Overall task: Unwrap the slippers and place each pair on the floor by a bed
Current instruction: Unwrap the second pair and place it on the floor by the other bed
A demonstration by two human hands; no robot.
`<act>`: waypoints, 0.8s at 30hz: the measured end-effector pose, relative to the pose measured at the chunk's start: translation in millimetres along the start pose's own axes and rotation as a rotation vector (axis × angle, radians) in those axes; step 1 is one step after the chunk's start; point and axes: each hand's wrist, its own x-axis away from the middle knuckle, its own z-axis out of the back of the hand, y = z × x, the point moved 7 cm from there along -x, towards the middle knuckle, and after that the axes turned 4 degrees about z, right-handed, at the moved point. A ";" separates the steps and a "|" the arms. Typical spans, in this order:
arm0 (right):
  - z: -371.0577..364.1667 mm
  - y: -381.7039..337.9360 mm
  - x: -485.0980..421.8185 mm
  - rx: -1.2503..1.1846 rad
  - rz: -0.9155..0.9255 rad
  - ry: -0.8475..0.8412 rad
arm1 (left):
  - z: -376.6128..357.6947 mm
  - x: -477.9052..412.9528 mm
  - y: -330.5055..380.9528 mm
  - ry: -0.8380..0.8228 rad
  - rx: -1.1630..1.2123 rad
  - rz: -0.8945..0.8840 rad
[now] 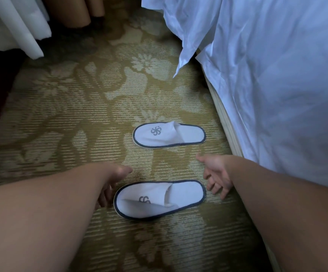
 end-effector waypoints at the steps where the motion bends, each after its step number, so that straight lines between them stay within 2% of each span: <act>1: -3.0 2.1 -0.7 0.011 -0.007 -0.005 | -1.3 1.1 0.8 0.022 -0.011 -0.018; 6: -5.7 3.8 2.4 0.059 -0.019 0.004 | 4.1 10.2 11.7 0.071 0.042 -0.101; 13: 14.2 5.0 4.1 0.010 -0.022 0.089 | 14.0 18.2 47.0 0.058 0.424 -0.350; 17: 21.7 5.5 0.6 -0.028 -0.013 0.137 | 5.4 19.7 61.0 -0.021 0.502 -0.425; 24: 33.1 5.4 -6.8 -0.125 0.011 0.180 | 1.7 25.2 80.6 -0.023 0.582 -0.526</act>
